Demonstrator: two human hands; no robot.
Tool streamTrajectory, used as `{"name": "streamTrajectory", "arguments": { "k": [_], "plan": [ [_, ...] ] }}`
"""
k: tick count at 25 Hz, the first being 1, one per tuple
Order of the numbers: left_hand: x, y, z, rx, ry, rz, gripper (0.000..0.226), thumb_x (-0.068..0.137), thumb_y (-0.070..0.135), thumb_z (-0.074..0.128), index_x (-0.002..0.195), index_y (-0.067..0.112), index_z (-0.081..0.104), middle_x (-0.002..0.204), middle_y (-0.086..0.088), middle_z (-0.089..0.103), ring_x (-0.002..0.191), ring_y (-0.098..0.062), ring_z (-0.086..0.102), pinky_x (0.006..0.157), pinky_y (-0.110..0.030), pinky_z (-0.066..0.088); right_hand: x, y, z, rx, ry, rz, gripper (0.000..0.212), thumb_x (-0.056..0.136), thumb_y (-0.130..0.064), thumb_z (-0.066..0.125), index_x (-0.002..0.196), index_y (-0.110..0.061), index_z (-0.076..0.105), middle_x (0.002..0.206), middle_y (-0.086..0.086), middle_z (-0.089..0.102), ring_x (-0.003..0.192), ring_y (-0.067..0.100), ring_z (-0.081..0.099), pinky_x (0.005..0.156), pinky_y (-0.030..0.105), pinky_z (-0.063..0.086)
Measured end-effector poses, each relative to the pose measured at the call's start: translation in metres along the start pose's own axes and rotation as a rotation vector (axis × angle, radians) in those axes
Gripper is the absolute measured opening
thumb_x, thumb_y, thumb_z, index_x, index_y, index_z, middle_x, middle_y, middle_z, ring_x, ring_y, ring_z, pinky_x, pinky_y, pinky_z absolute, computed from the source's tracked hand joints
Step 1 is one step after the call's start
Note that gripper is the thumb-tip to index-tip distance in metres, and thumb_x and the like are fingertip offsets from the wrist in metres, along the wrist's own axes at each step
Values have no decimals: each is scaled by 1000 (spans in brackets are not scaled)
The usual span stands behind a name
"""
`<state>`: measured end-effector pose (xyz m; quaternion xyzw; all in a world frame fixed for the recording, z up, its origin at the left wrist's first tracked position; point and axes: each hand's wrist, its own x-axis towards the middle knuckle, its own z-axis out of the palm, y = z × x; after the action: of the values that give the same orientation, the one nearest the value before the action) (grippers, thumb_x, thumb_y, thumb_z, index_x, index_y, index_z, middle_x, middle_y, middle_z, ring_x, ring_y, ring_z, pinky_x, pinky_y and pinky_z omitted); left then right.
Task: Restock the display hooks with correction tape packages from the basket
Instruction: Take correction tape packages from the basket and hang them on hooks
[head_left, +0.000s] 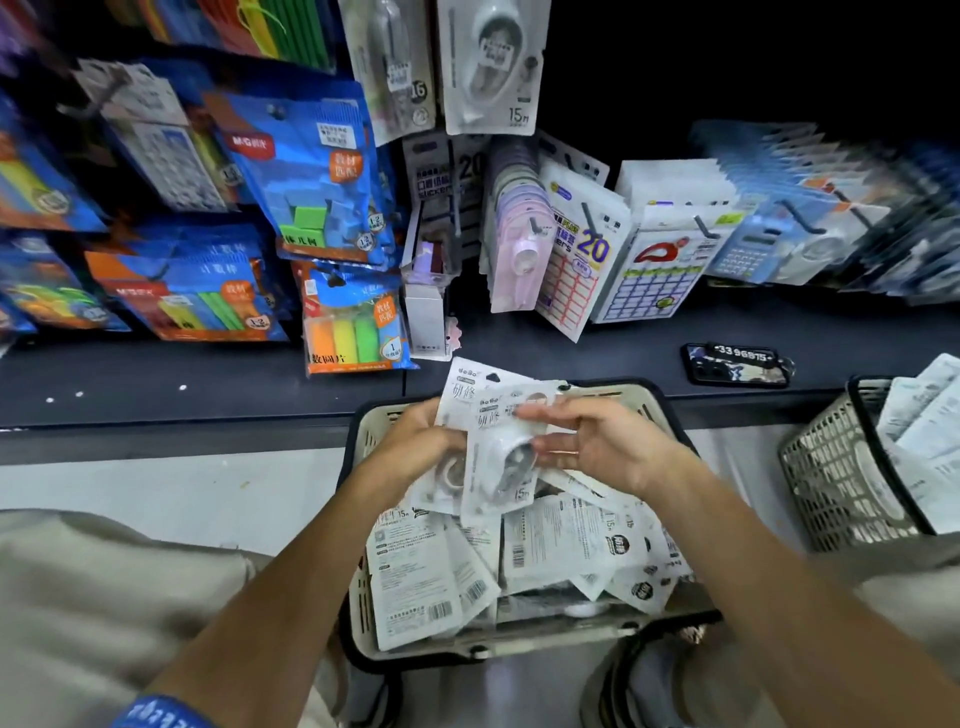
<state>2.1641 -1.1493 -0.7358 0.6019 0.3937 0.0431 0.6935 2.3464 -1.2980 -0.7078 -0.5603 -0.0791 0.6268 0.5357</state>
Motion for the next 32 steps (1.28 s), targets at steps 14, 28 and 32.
{"name": "streamTrajectory", "arguments": {
  "k": [14,28,32],
  "plan": [
    [8,-12,-4,-62,242,-32,54,64,6,93,107,28,68,93,12,80,80,-6,76,63,-22,57,9,42,-52,-1523,359,70,100,74,-31,81,155,-29,23,151,1,38,127,31,48,104,48,47],
    [4,17,3,-139,88,35,65,61,14,82,121,27,61,112,-1,78,112,-32,69,100,-47,53,-29,-70,35,-1300,25,-567,25,83,-16,80,96,-30,65,82,-31,66,84,-14,61,72,9,45],
    [-7,19,8,-302,-218,-51,71,63,34,92,127,21,65,115,-10,77,99,-29,75,79,-38,61,2,-28,48,-827,255,-688,30,84,-11,79,100,-24,58,78,-10,70,76,9,62,77,30,51]
  ]
}}
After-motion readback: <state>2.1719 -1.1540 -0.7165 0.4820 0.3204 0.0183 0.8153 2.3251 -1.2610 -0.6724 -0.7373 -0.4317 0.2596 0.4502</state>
